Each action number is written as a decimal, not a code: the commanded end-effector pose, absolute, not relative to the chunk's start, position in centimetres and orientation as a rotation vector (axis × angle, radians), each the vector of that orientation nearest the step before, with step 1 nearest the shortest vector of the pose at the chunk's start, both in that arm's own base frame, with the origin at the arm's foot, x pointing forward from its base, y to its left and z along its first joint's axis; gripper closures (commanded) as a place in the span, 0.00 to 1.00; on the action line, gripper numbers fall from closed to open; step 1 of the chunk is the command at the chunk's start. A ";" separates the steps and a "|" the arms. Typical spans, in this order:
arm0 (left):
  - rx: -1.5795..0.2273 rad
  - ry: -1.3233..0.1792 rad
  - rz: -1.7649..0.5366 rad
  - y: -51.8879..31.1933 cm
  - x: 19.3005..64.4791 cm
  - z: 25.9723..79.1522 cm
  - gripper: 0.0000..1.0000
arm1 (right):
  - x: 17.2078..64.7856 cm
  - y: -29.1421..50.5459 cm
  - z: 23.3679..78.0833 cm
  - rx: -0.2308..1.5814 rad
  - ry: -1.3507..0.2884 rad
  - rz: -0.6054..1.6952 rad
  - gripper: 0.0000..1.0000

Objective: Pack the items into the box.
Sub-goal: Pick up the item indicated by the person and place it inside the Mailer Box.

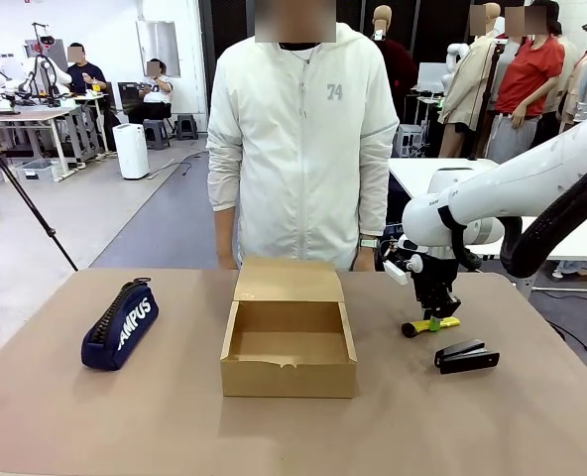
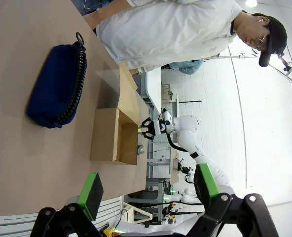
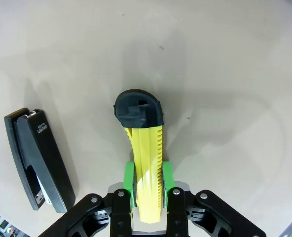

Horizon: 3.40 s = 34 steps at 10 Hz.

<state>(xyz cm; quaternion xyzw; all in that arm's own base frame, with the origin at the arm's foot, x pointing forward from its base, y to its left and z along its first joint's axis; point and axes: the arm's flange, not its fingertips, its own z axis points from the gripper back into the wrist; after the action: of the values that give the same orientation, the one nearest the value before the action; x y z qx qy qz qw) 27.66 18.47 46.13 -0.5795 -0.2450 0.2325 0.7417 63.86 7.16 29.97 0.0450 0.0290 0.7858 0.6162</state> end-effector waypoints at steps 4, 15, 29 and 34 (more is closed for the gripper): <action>-1.275 -0.550 0.494 18.5 27.6 46.2 0.00 | 63.3 7.2 30.6 0.073 0.075 1.837 1.00; -1.275 -0.550 0.494 18.5 27.6 46.2 0.00 | 58.9 3.3 45.8 0.151 0.075 1.726 1.00; -1.275 -0.550 0.494 18.5 27.6 46.2 0.00 | 53.5 40.2 43.6 0.310 0.184 1.921 1.00; -1.275 -0.550 0.494 18.5 27.6 46.2 0.00 | 51.8 42.8 41.4 0.273 0.281 1.532 1.00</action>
<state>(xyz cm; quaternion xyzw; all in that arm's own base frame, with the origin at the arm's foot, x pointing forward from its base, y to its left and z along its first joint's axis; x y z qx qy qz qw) 27.68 18.45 46.16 -0.5791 -0.2447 0.2321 0.7422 53.06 41.00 42.13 0.1129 0.1041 0.7593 0.6323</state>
